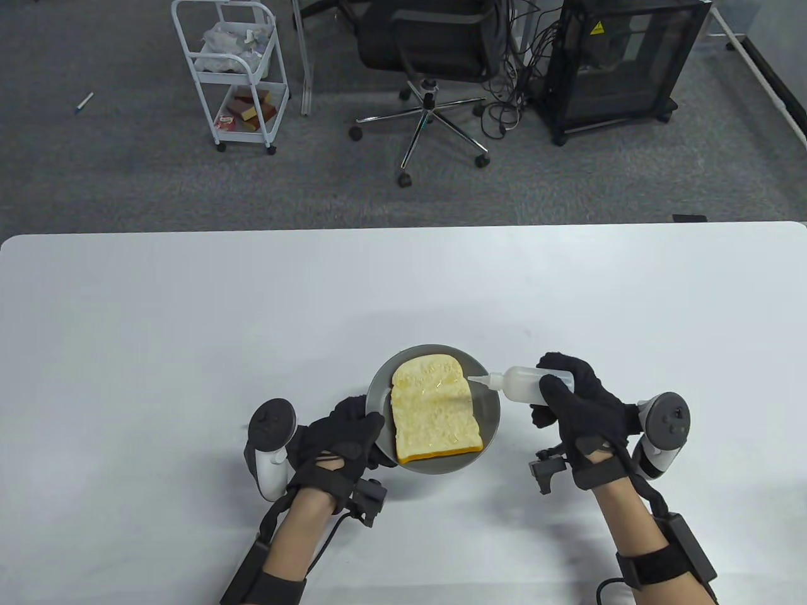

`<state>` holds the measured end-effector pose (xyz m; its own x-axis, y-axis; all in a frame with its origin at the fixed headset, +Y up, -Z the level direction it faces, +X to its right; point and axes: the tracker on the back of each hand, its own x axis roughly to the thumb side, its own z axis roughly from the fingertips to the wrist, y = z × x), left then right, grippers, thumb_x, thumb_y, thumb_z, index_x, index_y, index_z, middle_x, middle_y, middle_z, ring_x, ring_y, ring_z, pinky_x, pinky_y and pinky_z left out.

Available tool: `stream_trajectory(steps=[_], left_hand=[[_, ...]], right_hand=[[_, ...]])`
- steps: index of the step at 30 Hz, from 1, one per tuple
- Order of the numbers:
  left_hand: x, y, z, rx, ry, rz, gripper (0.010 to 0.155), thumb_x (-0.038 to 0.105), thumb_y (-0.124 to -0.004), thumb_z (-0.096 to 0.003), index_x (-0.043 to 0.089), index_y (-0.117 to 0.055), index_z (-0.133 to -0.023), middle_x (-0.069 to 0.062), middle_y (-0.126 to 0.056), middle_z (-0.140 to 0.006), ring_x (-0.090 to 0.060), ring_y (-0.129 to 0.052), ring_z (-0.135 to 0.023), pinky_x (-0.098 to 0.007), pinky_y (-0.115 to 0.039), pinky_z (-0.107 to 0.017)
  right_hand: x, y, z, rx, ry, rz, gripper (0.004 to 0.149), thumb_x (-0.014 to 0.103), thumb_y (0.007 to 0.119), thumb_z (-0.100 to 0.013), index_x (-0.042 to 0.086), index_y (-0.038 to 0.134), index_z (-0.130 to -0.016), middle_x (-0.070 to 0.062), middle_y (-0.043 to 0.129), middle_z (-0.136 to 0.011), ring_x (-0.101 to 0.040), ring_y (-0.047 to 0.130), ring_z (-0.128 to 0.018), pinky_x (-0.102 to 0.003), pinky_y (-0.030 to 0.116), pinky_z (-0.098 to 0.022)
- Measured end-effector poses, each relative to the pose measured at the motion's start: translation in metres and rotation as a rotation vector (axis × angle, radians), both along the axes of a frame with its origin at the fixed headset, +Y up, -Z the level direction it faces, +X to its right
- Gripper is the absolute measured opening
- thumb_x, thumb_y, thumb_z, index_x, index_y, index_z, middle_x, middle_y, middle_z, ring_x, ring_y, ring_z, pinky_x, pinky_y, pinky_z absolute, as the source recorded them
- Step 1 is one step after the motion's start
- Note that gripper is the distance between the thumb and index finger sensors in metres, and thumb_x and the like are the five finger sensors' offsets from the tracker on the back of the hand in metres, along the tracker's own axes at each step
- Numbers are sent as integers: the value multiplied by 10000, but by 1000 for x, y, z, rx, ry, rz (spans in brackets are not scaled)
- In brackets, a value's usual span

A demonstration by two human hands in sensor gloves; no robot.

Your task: Squeeze honey bottle to draw zigzag on toast

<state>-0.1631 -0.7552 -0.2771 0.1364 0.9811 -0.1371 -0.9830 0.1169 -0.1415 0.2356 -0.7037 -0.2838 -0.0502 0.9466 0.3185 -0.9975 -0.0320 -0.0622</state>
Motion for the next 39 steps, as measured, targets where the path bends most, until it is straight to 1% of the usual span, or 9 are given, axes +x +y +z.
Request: stream_trajectory(steps=[7, 14, 23, 28, 39], left_hand=[[12, -15, 2, -52, -28, -54, 513, 280, -884, -488, -1, -727, -887, -200, -1097, -560, -232, -1222, -270, -428, -953, -263], [19, -21, 4, -79, -37, -55, 513, 283, -887, -486, 8, -729, -889, -193, -1100, -565, -234, -1226, -280, -429, -957, -269], [25, -23, 5, -77, -32, -94, 513, 279, -888, -484, 5, -727, -886, -197, -1098, -567, -240, -1226, -282, -431, -957, -274], [28, -24, 6, -81, -44, -106, 512, 279, -889, -483, 3, -729, -884, -197, -1098, -566, -241, -1226, -283, -432, -957, -274], [33, -26, 6, -90, -69, -105, 513, 282, -886, -485, 5, -726, -886, -194, -1096, -572, -238, -1225, -288, -430, -957, -279]], right_hand=[[-9, 4, 2, 20, -26, 127, 775, 632, 923, -416, 26, 778, -877, -162, 1003, -522, -176, 1024, -216, -395, 916, -208], [-18, 9, 4, 45, -19, 256, 758, 608, 950, -406, 46, 783, -885, -182, 998, -548, -198, 1028, -239, -412, 913, -227], [-46, 22, 7, 156, -62, 559, 749, 595, 959, -400, 60, 788, -896, -189, 1001, -567, -208, 1036, -255, -419, 915, -239], [-62, 27, 9, 216, -63, 678, 745, 579, 971, -394, 67, 789, -903, -199, 1001, -589, -218, 1043, -273, -426, 918, -251], [-72, 26, 9, 237, -41, 765, 731, 556, 980, -393, 79, 792, -914, -206, 1005, -628, -228, 1062, -304, -429, 929, -273]])
